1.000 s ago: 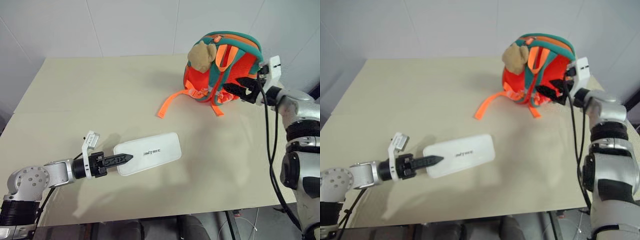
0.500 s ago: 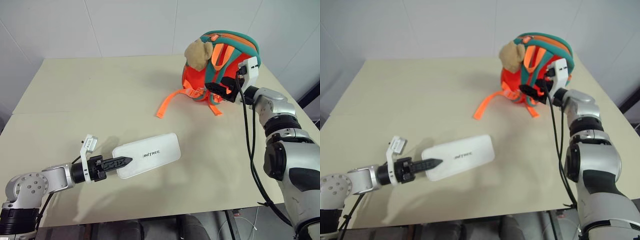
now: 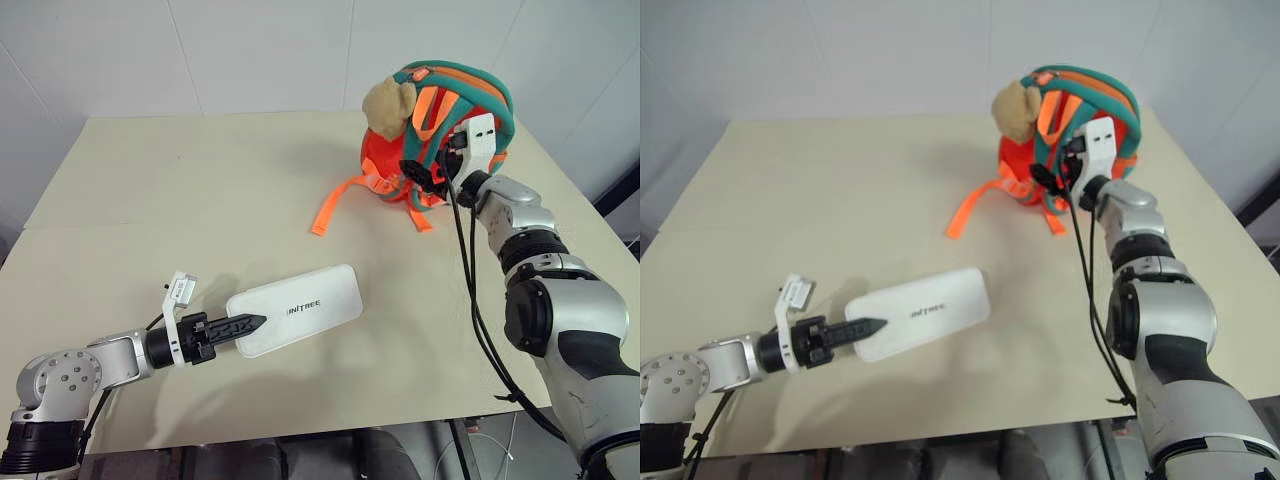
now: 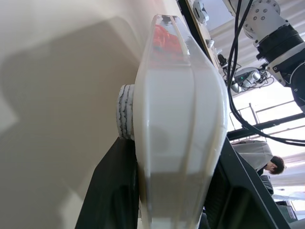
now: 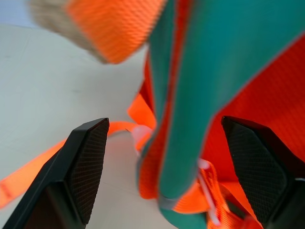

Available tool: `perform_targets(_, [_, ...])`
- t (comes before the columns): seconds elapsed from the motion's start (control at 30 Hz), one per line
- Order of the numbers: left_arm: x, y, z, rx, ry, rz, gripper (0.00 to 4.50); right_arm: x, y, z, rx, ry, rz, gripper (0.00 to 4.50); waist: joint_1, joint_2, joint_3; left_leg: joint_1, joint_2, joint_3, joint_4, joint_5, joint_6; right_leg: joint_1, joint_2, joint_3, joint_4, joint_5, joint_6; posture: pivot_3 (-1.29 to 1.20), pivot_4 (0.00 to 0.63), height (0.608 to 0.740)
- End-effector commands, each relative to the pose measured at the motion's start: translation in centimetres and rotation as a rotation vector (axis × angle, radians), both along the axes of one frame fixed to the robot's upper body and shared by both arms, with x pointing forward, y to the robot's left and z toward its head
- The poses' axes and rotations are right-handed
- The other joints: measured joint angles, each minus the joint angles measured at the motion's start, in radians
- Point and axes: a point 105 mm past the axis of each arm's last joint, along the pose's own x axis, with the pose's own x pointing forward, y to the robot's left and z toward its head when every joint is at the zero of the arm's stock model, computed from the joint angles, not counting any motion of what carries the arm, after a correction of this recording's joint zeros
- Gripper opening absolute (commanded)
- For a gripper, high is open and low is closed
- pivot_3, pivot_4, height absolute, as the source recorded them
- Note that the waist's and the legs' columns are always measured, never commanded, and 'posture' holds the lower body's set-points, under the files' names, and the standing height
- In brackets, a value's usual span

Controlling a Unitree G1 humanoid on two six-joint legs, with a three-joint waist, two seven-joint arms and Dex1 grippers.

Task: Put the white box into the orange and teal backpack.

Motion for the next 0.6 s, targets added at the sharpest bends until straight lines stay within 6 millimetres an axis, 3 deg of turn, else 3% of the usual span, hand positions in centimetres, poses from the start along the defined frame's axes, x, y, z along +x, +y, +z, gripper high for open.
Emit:
perform_targets(0.03, [-0.3,0.2,0.0,0.036,-0.009,-0.003,1.29,0.3,0.5,1.9,0.021,-0.056,-0.031,4.5,-0.002,0.0,0.0,0.0,0.0,0.0,0.0,0.0,0.0,0.0,0.0,0.0,0.0,0.0,0.0,0.0,0.15,0.74])
perform_targets(0.27, [-0.1,-0.2,0.1,0.019,-0.02,-0.01,1.29,0.8,1.5,2.4,0.104,-0.081,-0.087,4.5,-0.003,0.0,0.0,0.0,0.0,0.0,0.0,0.0,0.0,0.0,0.0,0.0,0.001,0.0,0.0,0.0,0.15,0.74])
perform_targets(0.37, [-0.1,-0.4,0.1,0.017,-0.022,-0.013,1.29,0.9,1.7,3.0,0.186,-0.095,-0.109,3.88,-0.003,0.0,0.0,0.0,0.0,0.0,0.0,0.0,0.0,0.0,0.0,0.0,0.001,0.0,0.0,0.0,0.15,0.74])
perform_targets(0.6, [-0.1,-0.4,-0.2,0.016,-0.026,-0.002,1.29,0.8,1.3,3.1,0.22,-0.113,-0.105,1.57,-0.003,0.0,0.0,0.0,0.0,0.0,0.0,0.0,0.0,0.0,0.0,0.0,0.001,0.0,0.0,0.0,0.15,0.74])
